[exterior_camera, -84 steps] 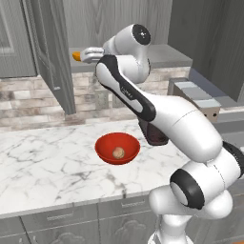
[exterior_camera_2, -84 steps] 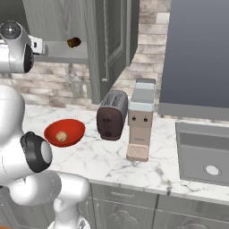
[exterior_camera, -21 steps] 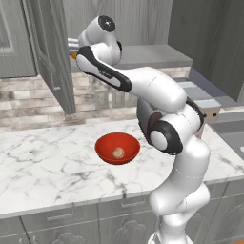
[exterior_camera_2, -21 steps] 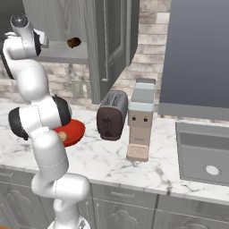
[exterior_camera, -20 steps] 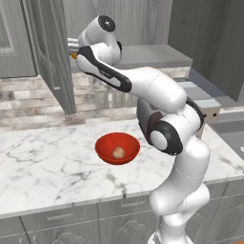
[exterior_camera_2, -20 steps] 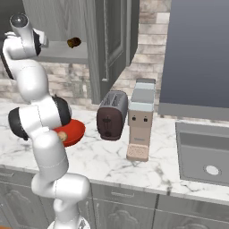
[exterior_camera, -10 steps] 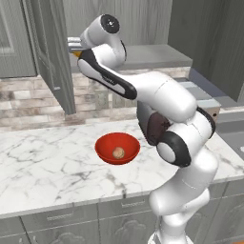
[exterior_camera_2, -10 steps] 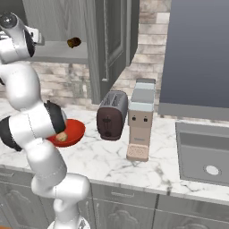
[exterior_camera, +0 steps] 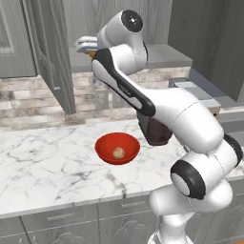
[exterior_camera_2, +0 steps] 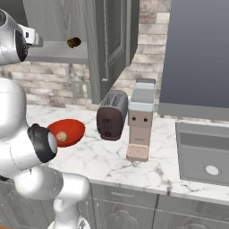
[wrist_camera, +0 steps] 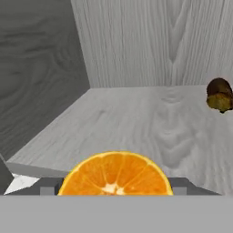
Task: Open the cabinet. Pick the orange and peach from the cabinet and place them into the bowl. Then close the cabinet.
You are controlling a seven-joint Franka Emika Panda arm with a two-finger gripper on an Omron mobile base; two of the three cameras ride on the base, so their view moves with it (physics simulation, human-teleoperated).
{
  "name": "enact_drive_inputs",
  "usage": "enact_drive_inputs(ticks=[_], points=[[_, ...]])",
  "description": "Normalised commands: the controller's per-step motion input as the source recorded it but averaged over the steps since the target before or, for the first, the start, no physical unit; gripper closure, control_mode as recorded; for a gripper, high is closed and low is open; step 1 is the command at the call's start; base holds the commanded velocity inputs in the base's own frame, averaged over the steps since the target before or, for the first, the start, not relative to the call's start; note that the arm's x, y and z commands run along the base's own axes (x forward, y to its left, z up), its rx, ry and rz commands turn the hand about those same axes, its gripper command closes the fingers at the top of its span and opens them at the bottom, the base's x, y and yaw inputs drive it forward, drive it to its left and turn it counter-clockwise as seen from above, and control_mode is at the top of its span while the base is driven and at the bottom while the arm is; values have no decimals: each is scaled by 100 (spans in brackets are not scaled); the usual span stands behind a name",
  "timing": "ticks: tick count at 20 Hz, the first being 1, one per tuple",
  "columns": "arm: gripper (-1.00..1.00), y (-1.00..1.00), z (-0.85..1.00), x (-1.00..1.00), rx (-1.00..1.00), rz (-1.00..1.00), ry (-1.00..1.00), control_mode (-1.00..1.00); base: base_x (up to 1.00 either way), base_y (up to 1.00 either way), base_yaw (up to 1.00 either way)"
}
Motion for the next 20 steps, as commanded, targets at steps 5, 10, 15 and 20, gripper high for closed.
enact_drive_inputs(ticks=[5, 10, 15, 20], points=[[100, -51, 0, -93, 0, 0, 1, -100, 0, 0, 0], [100, -44, 0, -83, 0, 0, 11, -100, 0, 0, 0], [100, -36, -6, -65, -2, 0, 15, -100, 0, 0, 0], [100, -14, -40, -37, -8, 0, 10, -100, 0, 0, 0]])
